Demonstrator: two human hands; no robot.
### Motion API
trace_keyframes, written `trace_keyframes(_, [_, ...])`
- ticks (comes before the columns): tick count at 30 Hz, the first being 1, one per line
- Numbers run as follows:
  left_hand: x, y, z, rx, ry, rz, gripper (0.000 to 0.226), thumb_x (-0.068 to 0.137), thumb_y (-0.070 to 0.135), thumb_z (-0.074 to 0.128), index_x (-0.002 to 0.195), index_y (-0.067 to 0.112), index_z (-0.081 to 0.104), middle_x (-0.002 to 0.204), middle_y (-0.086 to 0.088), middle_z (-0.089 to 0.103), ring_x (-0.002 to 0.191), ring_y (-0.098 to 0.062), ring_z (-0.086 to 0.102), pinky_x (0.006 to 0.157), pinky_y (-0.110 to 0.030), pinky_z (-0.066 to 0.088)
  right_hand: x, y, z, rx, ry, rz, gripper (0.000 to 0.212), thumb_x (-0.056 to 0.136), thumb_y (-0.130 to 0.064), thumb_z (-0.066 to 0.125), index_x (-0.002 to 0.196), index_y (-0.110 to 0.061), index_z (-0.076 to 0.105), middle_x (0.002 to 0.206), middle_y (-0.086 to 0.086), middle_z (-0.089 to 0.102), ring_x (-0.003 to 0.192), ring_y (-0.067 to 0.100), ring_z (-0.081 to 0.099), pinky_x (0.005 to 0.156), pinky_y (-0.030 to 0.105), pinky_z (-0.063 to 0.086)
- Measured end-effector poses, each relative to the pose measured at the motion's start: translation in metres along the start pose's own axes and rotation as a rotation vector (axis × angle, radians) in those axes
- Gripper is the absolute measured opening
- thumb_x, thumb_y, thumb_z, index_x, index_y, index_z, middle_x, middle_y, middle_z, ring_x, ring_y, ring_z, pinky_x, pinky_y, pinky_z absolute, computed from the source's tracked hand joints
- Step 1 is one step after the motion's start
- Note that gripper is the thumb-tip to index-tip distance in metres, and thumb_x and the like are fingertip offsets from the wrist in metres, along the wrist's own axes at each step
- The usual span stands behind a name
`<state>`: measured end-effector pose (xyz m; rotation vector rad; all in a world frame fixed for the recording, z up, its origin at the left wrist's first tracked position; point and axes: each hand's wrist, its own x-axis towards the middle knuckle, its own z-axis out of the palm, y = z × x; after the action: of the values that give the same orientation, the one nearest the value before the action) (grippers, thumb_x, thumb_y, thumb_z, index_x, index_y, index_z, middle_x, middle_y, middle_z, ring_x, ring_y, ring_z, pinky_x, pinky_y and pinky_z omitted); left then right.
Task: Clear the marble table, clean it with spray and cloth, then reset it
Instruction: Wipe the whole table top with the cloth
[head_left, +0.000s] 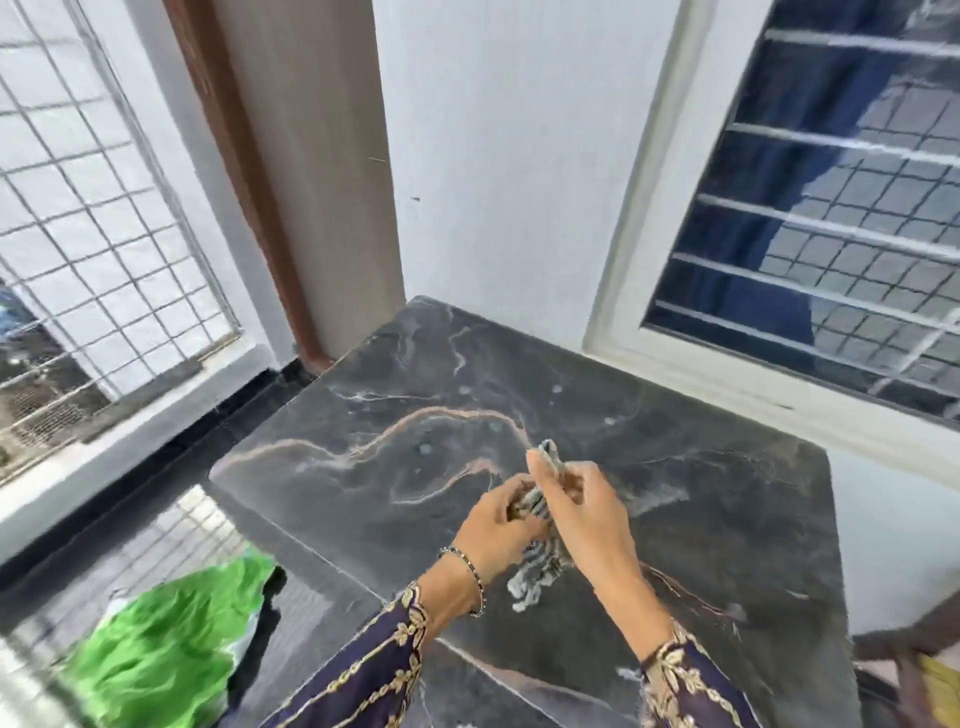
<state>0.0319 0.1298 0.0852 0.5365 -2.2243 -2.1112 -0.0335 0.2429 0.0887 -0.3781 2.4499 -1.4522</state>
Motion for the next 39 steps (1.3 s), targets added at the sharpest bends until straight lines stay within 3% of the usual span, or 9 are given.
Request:
trace_keyframes(4, [0.015, -0.016, -0.055, -0.021, 0.009, -0.057, 0.041, 0.082, 0.004, 0.067, 0.121, 0.017, 0.064, 0.113, -0.006, 0.07, 0.102, -0.016, 0.064, 0.094, -0.036, 0.051, 0.042, -0.012, 0.055, -0.159, -0.078, 0.002, 0.034, 0.099, -0.052, 0.058, 0.098, -0.019, 0.067, 0.092, -0.004, 0.067, 0.091, 0.019, 0.06, 0.075, 0.031, 0.035])
trace_keyframes(9, [0.034, -0.036, -0.132, -0.108, 0.042, -0.203, 0.026, 0.088, 0.013, 0.064, 0.101, 0.034, 0.071, 0.092, 0.005, 0.071, 0.085, -0.009, 0.066, 0.078, -0.029, 0.057, 0.09, -0.032, 0.12, -0.253, -0.049, -0.08, 0.038, 0.104, -0.034, 0.055, 0.078, -0.009, 0.065, 0.069, -0.002, 0.064, 0.072, 0.021, 0.06, 0.065, 0.036, 0.037])
trace_keyframes(14, [0.047, -0.058, -0.219, -0.1, 0.39, -0.367, 0.031, 0.087, -0.004, 0.05, 0.087, 0.018, 0.071, 0.085, -0.005, 0.07, 0.069, -0.011, 0.065, 0.052, -0.024, 0.056, 0.113, -0.064, 0.209, -0.326, -0.17, -0.174, 0.035, 0.101, -0.029, 0.057, 0.07, -0.014, 0.055, 0.071, -0.004, 0.056, 0.073, 0.023, 0.054, 0.064, 0.03, 0.026])
trace_keyframes(19, [0.038, -0.088, -0.291, 0.101, 0.618, -0.524, 0.031, 0.083, -0.003, 0.048, 0.103, 0.014, 0.065, 0.1, -0.007, 0.071, 0.081, -0.024, 0.067, 0.077, -0.041, 0.059, 0.111, -0.085, 0.28, -0.193, -0.521, -0.16, 0.025, 0.1, -0.033, 0.062, 0.106, -0.012, 0.073, 0.099, 0.003, 0.077, 0.088, 0.015, 0.072, 0.085, 0.03, 0.057])
trace_keyframes(25, [0.025, -0.11, -0.345, 0.115, 0.591, -0.569, 0.022, 0.086, 0.005, 0.051, 0.098, 0.019, 0.063, 0.089, 0.008, 0.075, 0.083, -0.021, 0.069, 0.071, -0.042, 0.057, 0.105, -0.056, 0.316, -0.414, -0.462, -0.273, 0.028, 0.105, -0.023, 0.053, 0.126, -0.014, 0.069, 0.135, 0.004, 0.065, 0.129, 0.021, 0.057, 0.113, 0.031, 0.04])
trace_keyframes(27, [0.026, -0.112, -0.36, 0.09, 0.557, -0.564, 0.021, 0.088, 0.004, 0.051, 0.096, 0.019, 0.063, 0.088, 0.005, 0.076, 0.077, -0.021, 0.068, 0.068, -0.044, 0.057, 0.094, -0.044, 0.33, -0.502, -0.47, -0.268, 0.05, 0.108, -0.042, 0.044, 0.154, -0.022, 0.047, 0.167, 0.001, 0.032, 0.155, 0.018, 0.027, 0.125, 0.03, 0.018])
trace_keyframes(30, [0.028, -0.115, -0.384, 0.036, 0.517, -0.567, 0.019, 0.09, 0.002, 0.05, 0.098, 0.013, 0.063, 0.091, -0.001, 0.075, 0.079, -0.022, 0.068, 0.064, -0.038, 0.053, 0.074, -0.028, 0.36, -0.755, -0.426, -0.187, 0.09, 0.095, -0.079, 0.015, 0.164, -0.026, -0.007, 0.17, 0.013, -0.017, 0.158, 0.028, -0.018, 0.128, 0.042, -0.007])
trace_keyframes(33, [0.027, -0.115, -0.412, 0.029, 0.497, -0.55, 0.015, 0.089, 0.003, 0.055, 0.097, 0.011, 0.064, 0.091, -0.005, 0.075, 0.076, -0.019, 0.068, 0.061, -0.031, 0.051, 0.066, -0.031, 0.391, -0.884, -0.254, -0.135, 0.095, 0.092, -0.082, 0.016, 0.163, -0.021, 0.004, 0.167, 0.03, -0.002, 0.157, 0.045, -0.002, 0.128, 0.056, 0.007])
trace_keyframes(39, [0.025, -0.116, -0.47, 0.024, 0.465, -0.525, 0.018, 0.091, -0.001, 0.05, 0.098, 0.008, 0.063, 0.087, -0.005, 0.07, 0.074, -0.016, 0.06, 0.057, -0.026, 0.048, 0.09, -0.044, 0.443, -0.896, -0.167, -0.218, 0.072, 0.101, -0.066, 0.025, 0.162, -0.029, 0.023, 0.168, 0.028, 0.012, 0.157, 0.044, 0.011, 0.125, 0.058, 0.021])
